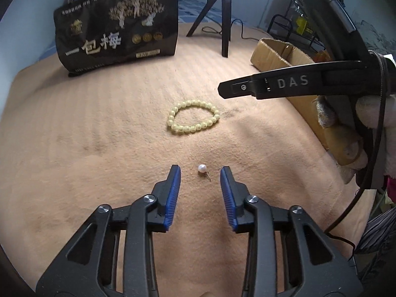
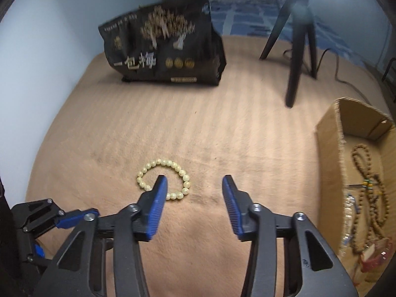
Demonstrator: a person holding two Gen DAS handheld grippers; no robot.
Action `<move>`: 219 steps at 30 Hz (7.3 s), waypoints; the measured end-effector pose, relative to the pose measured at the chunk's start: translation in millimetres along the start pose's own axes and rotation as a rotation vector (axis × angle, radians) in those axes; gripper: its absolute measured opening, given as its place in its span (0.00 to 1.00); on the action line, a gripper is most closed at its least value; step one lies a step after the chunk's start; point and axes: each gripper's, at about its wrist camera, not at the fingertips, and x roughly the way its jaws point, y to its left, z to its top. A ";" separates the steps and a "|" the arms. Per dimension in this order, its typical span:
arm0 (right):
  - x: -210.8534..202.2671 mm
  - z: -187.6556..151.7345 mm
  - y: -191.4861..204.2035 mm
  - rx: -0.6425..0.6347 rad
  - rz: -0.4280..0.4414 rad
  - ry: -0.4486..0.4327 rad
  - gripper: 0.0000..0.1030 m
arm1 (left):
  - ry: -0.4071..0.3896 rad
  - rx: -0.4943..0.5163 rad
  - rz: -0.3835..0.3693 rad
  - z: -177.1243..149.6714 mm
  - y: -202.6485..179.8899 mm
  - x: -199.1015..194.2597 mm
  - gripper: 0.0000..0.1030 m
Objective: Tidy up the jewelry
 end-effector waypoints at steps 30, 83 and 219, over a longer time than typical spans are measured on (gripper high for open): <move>58.1 3.0 20.6 -0.125 -0.083 0.058 0.07 | 0.008 0.031 0.020 -1.4 -1.1 27.2 0.13; -114.0 -18.2 -34.8 -0.033 -0.059 -0.209 0.06 | -0.182 0.052 0.015 44.1 -77.1 -47.7 0.07; -283.9 -167.4 -97.6 0.211 -0.351 -0.485 0.79 | -0.472 0.099 0.129 27.7 -221.4 -174.9 1.00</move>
